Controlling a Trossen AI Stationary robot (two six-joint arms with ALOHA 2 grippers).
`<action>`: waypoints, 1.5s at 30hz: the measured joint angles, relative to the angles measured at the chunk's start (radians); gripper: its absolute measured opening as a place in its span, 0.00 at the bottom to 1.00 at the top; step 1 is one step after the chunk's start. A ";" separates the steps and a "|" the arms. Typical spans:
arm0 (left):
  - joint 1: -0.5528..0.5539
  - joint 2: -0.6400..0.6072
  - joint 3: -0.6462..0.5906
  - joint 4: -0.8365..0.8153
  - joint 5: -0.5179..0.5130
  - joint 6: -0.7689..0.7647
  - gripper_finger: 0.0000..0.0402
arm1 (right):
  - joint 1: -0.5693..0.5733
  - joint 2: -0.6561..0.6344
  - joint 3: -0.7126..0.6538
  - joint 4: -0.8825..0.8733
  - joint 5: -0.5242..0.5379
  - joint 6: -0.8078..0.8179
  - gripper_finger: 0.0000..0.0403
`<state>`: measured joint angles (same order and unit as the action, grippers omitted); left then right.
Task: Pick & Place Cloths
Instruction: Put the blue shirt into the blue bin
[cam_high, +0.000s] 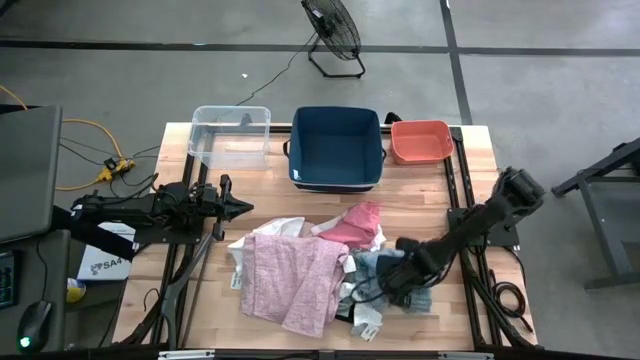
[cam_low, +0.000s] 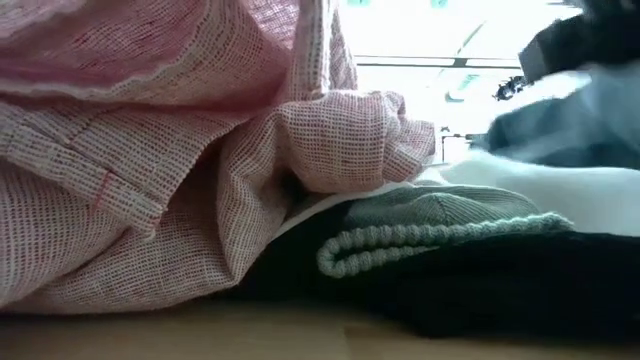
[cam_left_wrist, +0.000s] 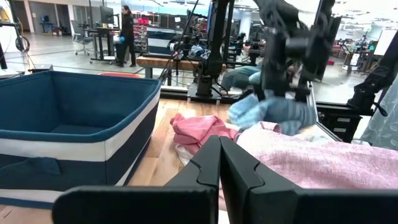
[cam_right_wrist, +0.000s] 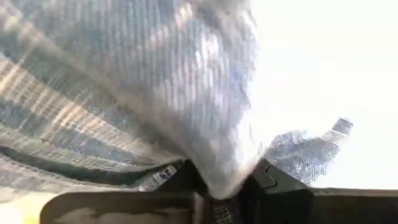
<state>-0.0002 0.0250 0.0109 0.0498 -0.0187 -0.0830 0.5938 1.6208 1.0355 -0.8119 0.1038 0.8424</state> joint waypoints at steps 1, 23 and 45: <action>0.000 0.000 0.000 0.000 0.000 0.000 0.00 | 0.000 -0.025 0.007 -0.013 0.022 0.002 0.07; 0.000 0.000 0.000 0.000 0.000 0.000 0.00 | -0.213 -0.281 0.217 -0.267 0.579 -0.278 0.07; 0.000 0.000 0.000 0.000 0.000 0.000 0.00 | -1.060 -0.196 0.219 0.564 -0.019 -1.240 0.07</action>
<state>-0.0002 0.0250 0.0109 0.0494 -0.0189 -0.0834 -0.4667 1.4246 1.2541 -0.2481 0.0852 -0.3979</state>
